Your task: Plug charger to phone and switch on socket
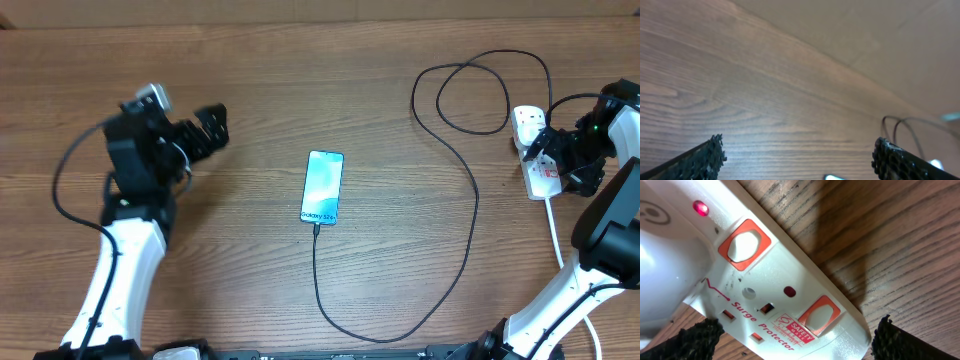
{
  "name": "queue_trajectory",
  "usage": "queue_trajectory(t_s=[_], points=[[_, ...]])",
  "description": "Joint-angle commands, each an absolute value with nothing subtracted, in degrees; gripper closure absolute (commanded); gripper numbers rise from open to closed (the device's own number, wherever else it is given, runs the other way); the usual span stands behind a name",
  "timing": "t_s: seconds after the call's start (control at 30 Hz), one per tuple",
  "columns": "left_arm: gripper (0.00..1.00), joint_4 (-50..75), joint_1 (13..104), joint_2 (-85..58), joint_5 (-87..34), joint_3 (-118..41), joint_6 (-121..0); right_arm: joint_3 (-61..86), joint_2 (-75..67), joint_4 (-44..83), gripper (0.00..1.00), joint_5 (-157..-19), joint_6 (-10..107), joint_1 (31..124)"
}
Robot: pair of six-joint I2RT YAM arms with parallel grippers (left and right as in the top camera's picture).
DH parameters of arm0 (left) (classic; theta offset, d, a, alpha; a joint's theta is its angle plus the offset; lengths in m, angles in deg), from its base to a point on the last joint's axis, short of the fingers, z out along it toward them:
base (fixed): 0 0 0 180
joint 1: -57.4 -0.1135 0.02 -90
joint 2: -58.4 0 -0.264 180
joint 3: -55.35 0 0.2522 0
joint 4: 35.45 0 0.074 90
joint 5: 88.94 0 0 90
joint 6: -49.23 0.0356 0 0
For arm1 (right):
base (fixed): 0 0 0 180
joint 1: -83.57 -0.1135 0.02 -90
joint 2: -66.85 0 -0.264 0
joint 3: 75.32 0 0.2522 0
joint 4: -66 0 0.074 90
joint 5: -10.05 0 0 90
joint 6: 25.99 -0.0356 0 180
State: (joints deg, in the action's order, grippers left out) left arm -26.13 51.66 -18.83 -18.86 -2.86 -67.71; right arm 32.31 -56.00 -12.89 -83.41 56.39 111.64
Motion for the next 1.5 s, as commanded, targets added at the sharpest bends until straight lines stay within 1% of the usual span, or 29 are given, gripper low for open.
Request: queue_trajectory(t_s=[0.0, 0.03, 0.13, 0.33, 0.47, 0.9, 1.2, 1.47], points=[[0.0, -32.36, 53.13, -15.66, -17.81, 3.94, -61.18, 33.36, -54.34, -12.56, 0.0, -82.41, 56.63, 111.58], [0.0, -35.71, 53.65, -14.65, -17.77, 7.02, -58.81, 33.36, -54.34, -12.56, 0.0, -82.41, 56.63, 111.6], [0.0, -39.58, 54.63, -12.51, -17.79, 12.11, -54.55, 33.36, -54.34, -12.56, 0.0, -82.41, 56.63, 111.6], [0.0, -41.08, 55.36, -8.69, -16.74, 19.48, -49.53, 33.36, -54.34, -12.56, 0.0, -82.43, 56.63, 111.58], [0.0, -42.2, 55.33, -6.39, -15.01, 23.33, -49.53, 33.36, -54.34, -12.56, 0.0, -82.41, 56.63, 111.58], [0.0, -43.64, 55.36, 1.98, -14.95, 31.59, -49.55, 33.36, -54.34, -12.56, 0.0, -82.41, 56.63, 111.6], [0.0, -52.71, 55.36, 5.54, -14.81, 40.99, -49.79, 33.36, -54.34, -12.56, 0.0, -82.41, 56.63, 111.58], [0.0, -48.8, 55.47, 8.23, -14.88, 41.31, -49.77, 33.36, -54.34, -12.56, 0.0, -82.41, 56.63, 111.58]])
